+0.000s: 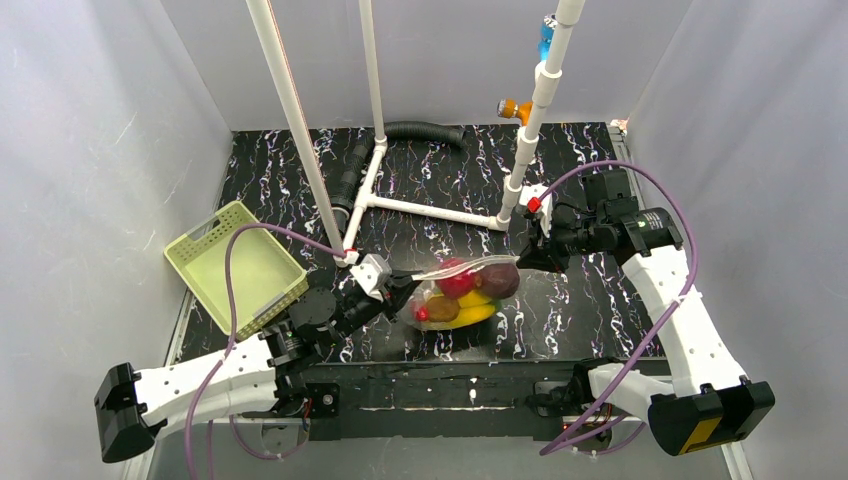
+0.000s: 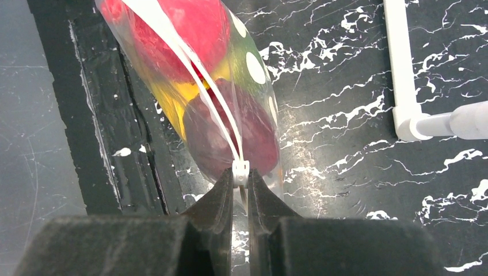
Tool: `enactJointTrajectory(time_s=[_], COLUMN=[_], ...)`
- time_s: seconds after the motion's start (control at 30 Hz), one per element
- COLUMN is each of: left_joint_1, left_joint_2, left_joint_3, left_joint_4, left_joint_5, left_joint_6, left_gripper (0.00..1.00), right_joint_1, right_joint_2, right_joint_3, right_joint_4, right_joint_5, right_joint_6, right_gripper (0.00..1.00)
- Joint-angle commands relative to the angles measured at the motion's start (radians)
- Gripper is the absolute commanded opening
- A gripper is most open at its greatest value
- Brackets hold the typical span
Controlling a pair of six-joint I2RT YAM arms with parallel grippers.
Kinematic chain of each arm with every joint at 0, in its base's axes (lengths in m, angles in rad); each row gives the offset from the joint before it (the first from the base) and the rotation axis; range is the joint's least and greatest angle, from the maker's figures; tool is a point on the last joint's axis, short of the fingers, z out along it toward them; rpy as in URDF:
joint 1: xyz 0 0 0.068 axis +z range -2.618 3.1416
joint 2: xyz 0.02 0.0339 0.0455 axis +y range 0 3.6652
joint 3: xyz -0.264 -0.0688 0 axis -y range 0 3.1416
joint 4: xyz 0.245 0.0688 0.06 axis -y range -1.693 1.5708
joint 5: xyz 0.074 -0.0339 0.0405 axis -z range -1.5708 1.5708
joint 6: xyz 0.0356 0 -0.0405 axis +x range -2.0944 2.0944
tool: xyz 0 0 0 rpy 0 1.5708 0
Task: Open the zip-top bag and remove the fake food
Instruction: Unzip the zipper food storage bag at the center of the board.
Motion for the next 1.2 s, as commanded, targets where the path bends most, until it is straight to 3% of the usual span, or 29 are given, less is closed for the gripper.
enactJointTrajectory(time_s=[0.0,0.93,1.07,1.1,1.17], left_joint_1=[0.005,0.005,0.004,0.005,0.005], left_joint_2=[-0.041,-0.103,-0.086,-0.078,-0.047], left_joint_3=[-0.001,-0.007,-0.007,-0.005,0.006], left_joint_4=[0.017,-0.034,-0.029,-0.024,-0.011], left_joint_5=[-0.051,-0.090,-0.080,-0.071,-0.049], left_joint_6=[0.019,0.040,0.039,0.036,0.027], left_gripper=[0.00,0.00,0.00,0.00,0.00], right_joint_1=[-0.014,-0.018,-0.018,-0.018,-0.016], right_joint_2=[-0.027,-0.063,-0.065,-0.062,-0.054], right_joint_3=[-0.011,-0.086,-0.096,-0.095,-0.092], right_joint_4=[0.031,0.068,0.070,0.060,0.033], right_joint_5=[0.058,0.241,0.212,0.191,0.124], right_joint_6=[-0.035,-0.089,-0.080,-0.081,-0.090], right_gripper=[0.01,0.01,0.01,0.06,0.25])
